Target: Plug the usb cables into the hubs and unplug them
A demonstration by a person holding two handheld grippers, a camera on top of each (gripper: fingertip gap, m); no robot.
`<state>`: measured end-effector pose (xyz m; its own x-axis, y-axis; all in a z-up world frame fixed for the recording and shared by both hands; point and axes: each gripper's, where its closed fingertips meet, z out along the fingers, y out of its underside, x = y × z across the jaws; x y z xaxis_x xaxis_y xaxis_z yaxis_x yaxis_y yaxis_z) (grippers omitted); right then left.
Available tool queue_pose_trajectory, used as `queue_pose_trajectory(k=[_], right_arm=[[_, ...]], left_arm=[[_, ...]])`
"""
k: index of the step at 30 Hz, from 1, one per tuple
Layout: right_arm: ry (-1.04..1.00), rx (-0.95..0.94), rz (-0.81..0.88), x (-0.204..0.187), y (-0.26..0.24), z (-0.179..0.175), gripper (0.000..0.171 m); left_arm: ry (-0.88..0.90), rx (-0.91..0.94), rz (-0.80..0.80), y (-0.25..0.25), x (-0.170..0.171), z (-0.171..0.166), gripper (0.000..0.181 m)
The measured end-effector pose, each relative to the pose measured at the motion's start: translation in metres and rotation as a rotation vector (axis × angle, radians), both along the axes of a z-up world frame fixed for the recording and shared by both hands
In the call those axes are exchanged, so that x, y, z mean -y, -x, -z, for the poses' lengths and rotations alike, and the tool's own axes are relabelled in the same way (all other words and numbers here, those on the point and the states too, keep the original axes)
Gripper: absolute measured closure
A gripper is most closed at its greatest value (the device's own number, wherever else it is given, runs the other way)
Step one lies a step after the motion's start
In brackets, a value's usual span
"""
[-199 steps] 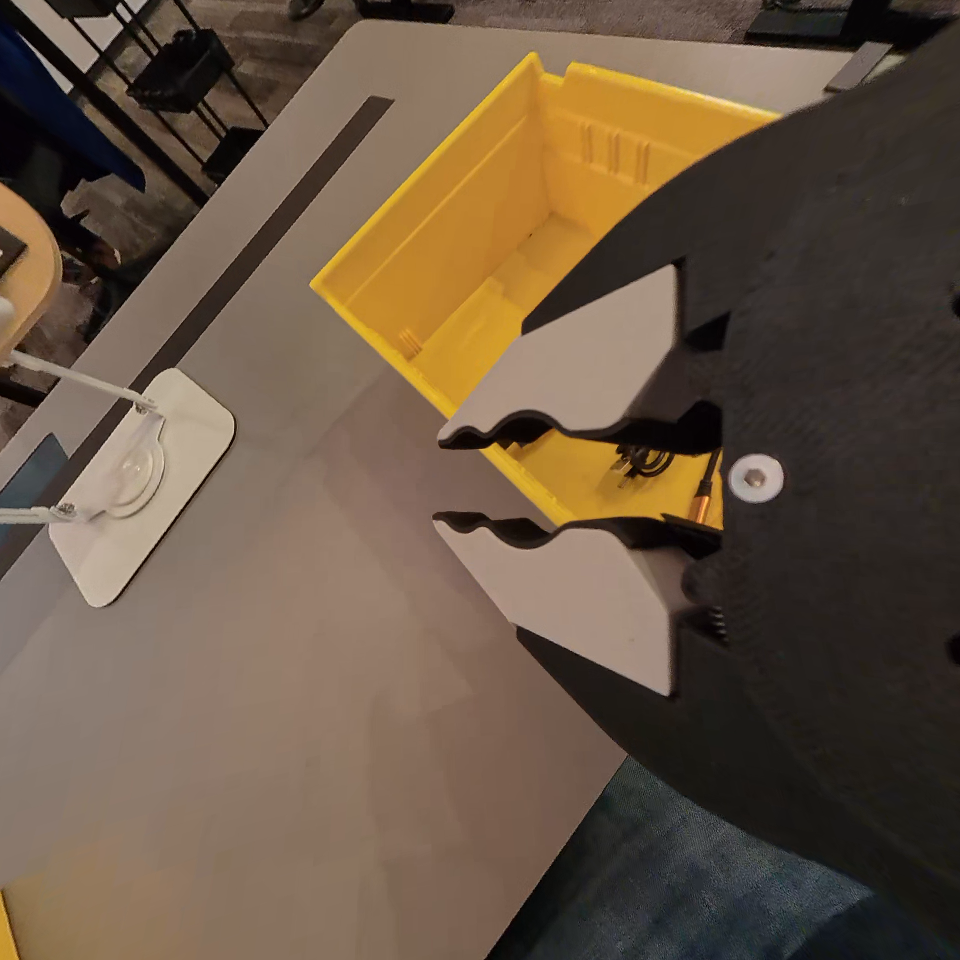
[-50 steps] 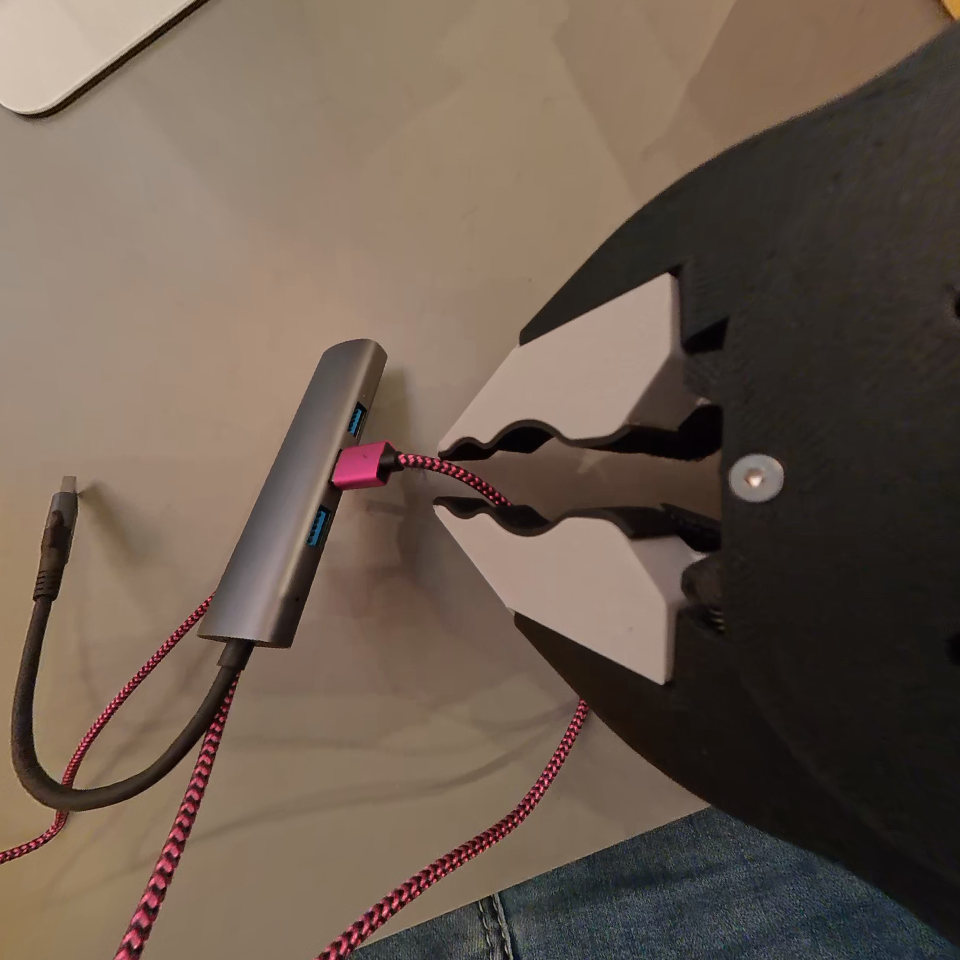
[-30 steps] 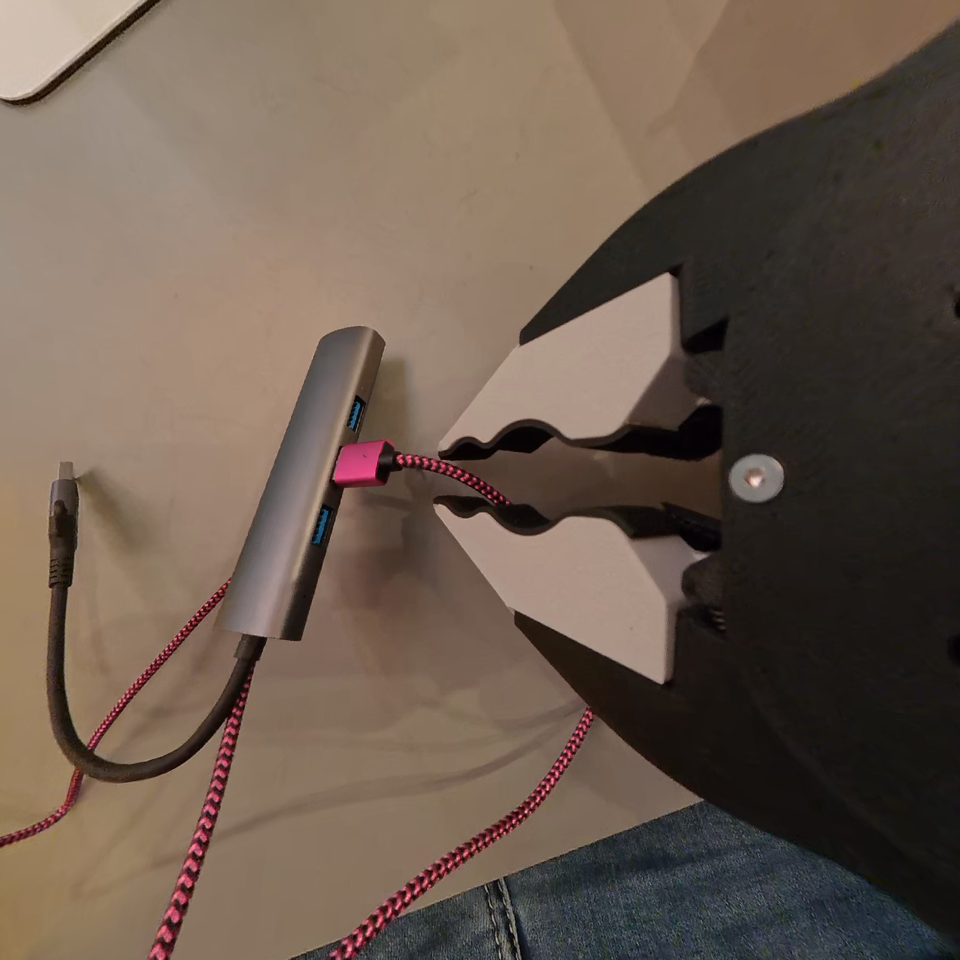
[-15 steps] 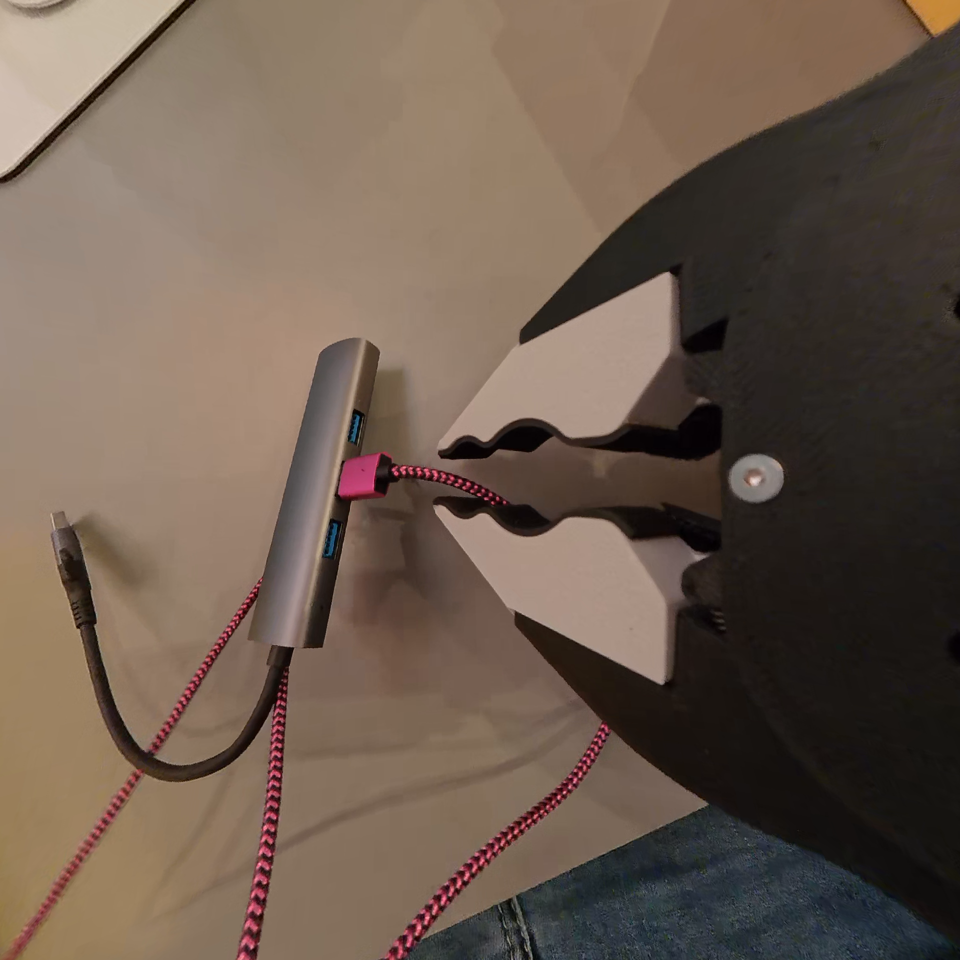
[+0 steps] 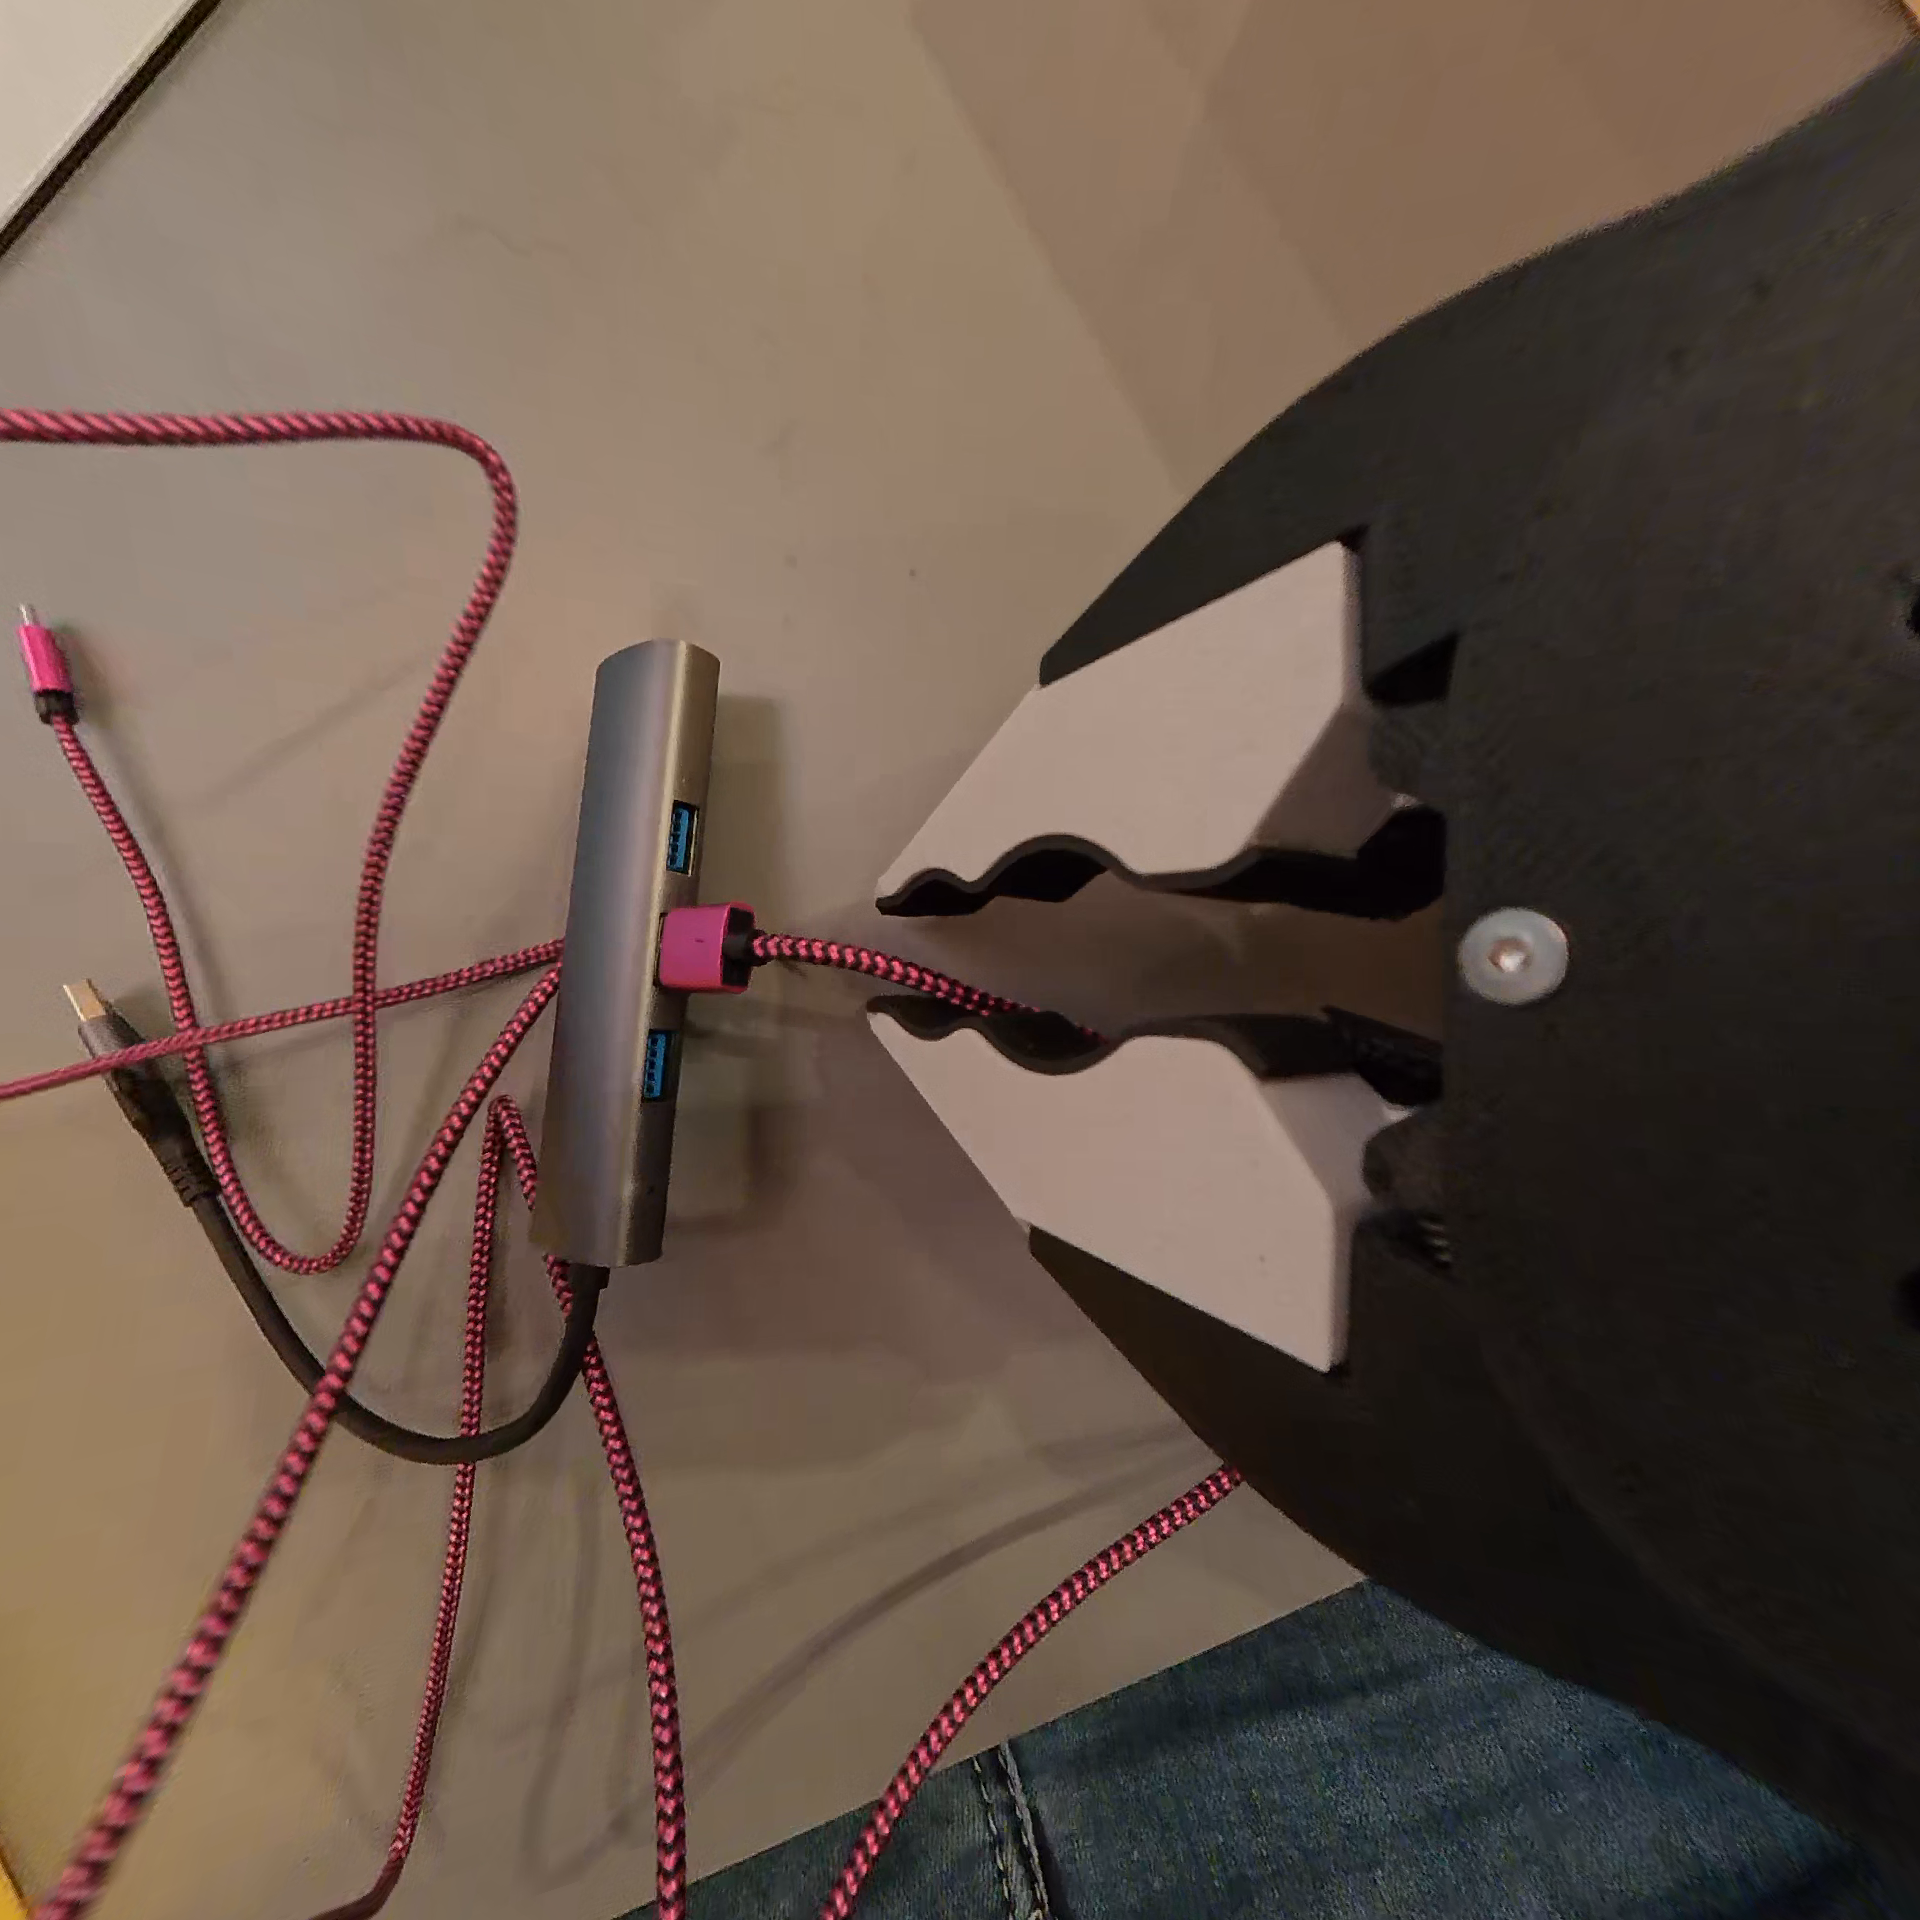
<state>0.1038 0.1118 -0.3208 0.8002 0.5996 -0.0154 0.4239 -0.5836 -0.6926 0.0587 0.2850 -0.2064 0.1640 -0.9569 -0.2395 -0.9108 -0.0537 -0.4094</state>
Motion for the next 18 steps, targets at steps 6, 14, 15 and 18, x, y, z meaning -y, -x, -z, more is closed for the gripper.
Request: queue_pose_trajectory(k=[6,14,15,18], right_arm=[[-0.009,-0.007,-0.014,-0.001,0.002,0.0,0.157],[-0.04,-0.012,-0.038,-0.006,0.006,-0.008,0.152],[-0.043,-0.018,-0.046,-0.006,0.008,-0.009,0.148],[-0.058,-0.024,-0.079,-0.011,0.016,-0.012,0.149]], left_arm=[[0.176,0.022,-0.011,0.002,0.008,0.018,0.154],[0.144,0.135,0.035,0.019,0.021,-0.019,0.123],[0.14,0.136,0.053,0.02,0.028,-0.022,0.123],[0.118,0.145,0.145,0.016,0.056,-0.028,0.124]])
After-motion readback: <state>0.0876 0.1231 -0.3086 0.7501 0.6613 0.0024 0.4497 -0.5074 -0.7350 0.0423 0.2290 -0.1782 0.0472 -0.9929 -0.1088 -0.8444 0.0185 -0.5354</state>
